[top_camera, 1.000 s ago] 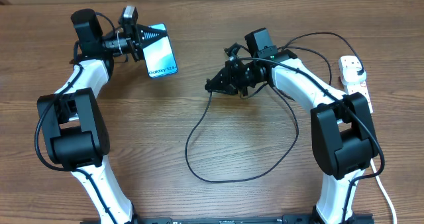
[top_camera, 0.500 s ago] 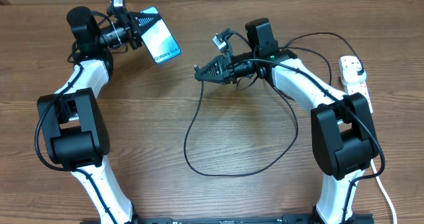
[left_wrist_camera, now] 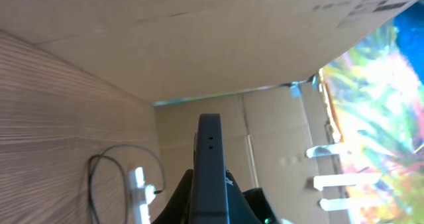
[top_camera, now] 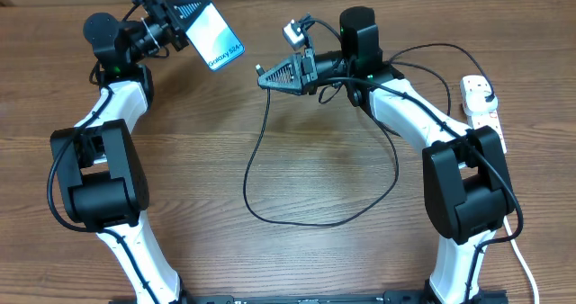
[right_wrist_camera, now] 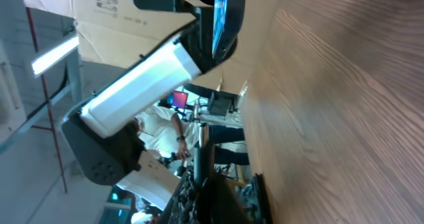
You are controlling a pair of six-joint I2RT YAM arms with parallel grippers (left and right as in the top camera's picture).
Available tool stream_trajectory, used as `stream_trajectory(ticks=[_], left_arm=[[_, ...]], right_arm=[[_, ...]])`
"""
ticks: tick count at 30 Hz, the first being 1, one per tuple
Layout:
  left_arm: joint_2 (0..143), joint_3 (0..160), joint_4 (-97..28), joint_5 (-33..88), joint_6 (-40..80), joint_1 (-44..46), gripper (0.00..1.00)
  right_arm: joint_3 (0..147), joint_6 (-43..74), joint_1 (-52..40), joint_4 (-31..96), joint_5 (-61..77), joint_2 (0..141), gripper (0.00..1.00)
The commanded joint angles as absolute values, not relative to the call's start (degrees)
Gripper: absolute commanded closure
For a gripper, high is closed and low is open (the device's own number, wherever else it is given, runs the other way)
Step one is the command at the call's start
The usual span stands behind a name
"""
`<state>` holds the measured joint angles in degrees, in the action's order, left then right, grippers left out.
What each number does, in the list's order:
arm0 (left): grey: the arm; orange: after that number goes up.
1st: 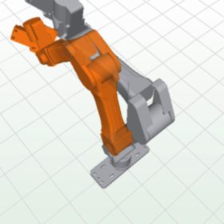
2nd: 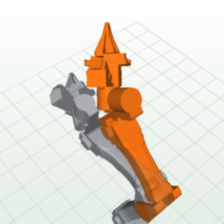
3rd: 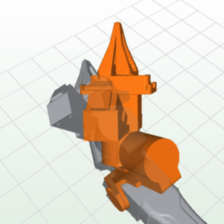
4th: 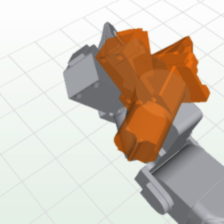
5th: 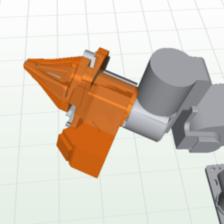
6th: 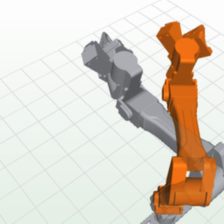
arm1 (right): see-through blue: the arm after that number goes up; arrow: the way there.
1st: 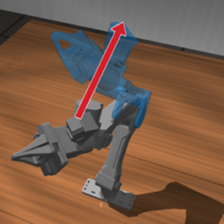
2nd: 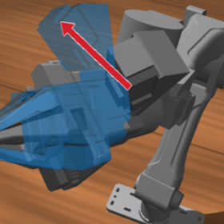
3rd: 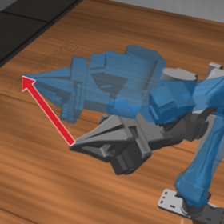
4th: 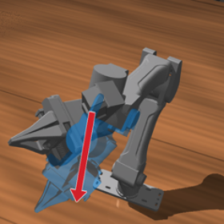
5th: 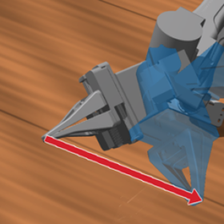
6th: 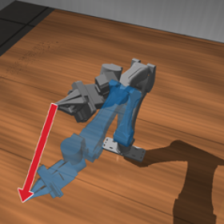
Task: Plug charger to phone and switch on socket
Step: 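Lift the cable connector with the right gripper toward the phone's bottom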
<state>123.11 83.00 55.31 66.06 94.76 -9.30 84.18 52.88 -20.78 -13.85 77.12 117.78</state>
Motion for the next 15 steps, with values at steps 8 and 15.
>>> stream_trajectory(ticks=[8, 15], left_arm=[[121.36, 83.29, 60.69, 62.98, 109.38, -8.49, 0.96], [121.38, 83.29, 61.54, 62.24, 109.23, -7.33, 0.96]], right_arm=[[85.32, 71.88, -22.79, -26.24, 77.89, 115.28, 0.96], [85.32, 76.66, -23.16, -30.39, 77.47, 115.28, 0.96]])
